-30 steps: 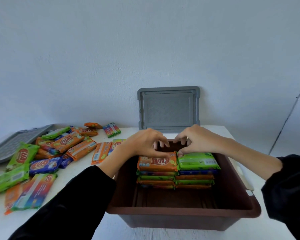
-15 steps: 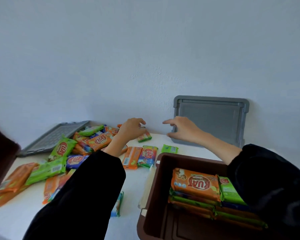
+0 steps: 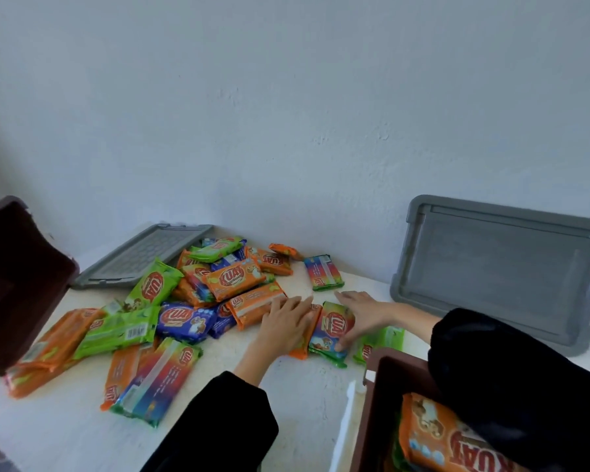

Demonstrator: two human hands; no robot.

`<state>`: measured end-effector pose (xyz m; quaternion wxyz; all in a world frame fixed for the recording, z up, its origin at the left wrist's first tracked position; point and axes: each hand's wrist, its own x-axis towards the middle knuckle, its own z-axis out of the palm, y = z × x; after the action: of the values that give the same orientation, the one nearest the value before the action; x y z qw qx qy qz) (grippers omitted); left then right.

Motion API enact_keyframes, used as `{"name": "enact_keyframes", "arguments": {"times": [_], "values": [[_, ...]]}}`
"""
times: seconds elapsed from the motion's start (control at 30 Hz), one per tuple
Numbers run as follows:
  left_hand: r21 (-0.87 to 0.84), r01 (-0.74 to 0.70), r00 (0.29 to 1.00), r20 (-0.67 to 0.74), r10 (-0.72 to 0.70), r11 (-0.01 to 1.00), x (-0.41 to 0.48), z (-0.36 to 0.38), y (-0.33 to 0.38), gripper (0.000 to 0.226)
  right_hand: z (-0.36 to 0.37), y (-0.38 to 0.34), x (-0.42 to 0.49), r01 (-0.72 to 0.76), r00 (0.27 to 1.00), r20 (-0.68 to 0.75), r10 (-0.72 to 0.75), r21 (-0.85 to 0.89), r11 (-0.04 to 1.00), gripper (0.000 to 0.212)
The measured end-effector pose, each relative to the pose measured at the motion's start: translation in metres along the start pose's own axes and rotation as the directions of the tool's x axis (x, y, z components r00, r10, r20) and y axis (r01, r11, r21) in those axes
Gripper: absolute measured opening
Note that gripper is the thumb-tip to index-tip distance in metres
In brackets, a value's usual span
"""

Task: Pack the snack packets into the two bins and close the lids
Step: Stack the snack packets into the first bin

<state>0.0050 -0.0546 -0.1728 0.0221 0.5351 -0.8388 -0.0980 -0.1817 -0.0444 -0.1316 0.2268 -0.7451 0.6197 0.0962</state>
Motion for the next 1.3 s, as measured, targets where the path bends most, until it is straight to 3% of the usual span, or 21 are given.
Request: {"name": "enact_keyframes", "arguments": {"times": [0.2, 0.37, 0.53, 0.7, 0.9, 1.07, 1.3], "values": [[-0.058, -0.029, 0.995, -0.099, 0.023, 0.998, -0.009, -0.006, -0.003, 0.044, 0.007, -0.004, 0.001, 0.056, 0.998, 0.018, -0.055, -0.068, 0.996, 0.12], [-0.119, -0.036, 0.998, 0.045, 0.041, 0.992, -0.019, -0.018, -0.01, 0.042, -0.007, -0.006, -0.009, 0.058, 0.989, 0.145, -0.042, -0.111, 0.992, 0.113], [-0.175, 0.038, 0.986, 0.165, -0.008, 0.984, -0.034, -0.031, -0.021, 0.039, -0.02, -0.015, -0.012, -0.06, 0.963, 0.26, 0.073, -0.057, 0.997, 0.109], [-0.111, 0.155, 0.982, 0.123, -0.141, 0.982, -0.046, -0.021, -0.007, 0.066, -0.012, -0.033, -0.011, -0.133, 0.988, 0.065, 0.143, -0.145, 0.981, 0.095], [-0.139, 0.228, 0.974, 0.026, -0.226, 0.964, -0.044, -0.017, 0.005, 0.062, 0.005, -0.05, -0.018, -0.158, 0.986, 0.02, 0.165, -0.194, 0.968, 0.104], [-0.167, 0.274, 0.962, 0.023, -0.274, 0.947, -0.04, -0.021, 0.006, 0.062, 0.008, -0.056, -0.015, -0.177, 0.984, 0.017, 0.18, -0.095, 0.98, 0.095], [-0.289, 0.243, 0.962, -0.048, -0.267, 0.926, -0.036, -0.025, 0.002, 0.059, -0.003, -0.038, -0.014, -0.163, 0.984, -0.036, 0.173, 0.189, 0.968, 0.083]]}}
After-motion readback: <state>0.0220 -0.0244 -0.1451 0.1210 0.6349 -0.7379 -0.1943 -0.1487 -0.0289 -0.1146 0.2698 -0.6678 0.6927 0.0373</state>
